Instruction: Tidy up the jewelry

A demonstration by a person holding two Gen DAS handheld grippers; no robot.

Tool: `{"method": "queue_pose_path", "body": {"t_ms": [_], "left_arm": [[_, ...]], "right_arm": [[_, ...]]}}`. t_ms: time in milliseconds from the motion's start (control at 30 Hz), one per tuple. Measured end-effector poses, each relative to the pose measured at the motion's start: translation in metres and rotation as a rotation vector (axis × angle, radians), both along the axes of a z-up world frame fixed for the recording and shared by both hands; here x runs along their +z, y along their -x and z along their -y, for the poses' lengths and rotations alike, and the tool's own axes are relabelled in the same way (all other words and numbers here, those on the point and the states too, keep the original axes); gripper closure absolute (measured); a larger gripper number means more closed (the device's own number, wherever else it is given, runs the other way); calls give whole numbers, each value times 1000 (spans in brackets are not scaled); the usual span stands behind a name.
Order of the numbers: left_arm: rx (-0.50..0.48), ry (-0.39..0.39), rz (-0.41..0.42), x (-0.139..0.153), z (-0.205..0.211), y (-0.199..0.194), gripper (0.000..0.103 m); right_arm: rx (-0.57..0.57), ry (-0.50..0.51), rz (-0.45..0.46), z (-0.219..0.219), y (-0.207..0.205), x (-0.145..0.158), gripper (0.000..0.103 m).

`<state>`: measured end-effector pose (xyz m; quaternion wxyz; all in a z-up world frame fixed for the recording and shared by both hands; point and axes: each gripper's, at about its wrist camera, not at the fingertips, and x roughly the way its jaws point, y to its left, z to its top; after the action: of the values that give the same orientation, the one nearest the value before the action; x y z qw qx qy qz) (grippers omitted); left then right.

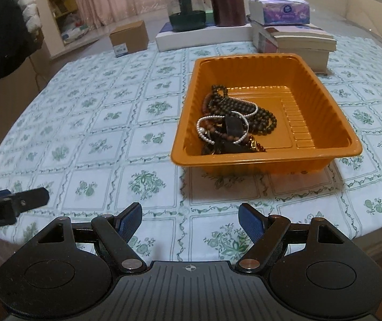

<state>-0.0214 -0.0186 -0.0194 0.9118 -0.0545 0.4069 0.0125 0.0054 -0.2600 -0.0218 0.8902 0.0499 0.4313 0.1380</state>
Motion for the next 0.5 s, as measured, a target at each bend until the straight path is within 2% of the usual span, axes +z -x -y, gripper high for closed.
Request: {"method": "queue_pose_path", "body": {"t_ms": [500], "left_arm": [[-8,-43,-42,-11,11,0,1]], "right_arm": [[32,8,-7,-9,2,-4,24]]}}
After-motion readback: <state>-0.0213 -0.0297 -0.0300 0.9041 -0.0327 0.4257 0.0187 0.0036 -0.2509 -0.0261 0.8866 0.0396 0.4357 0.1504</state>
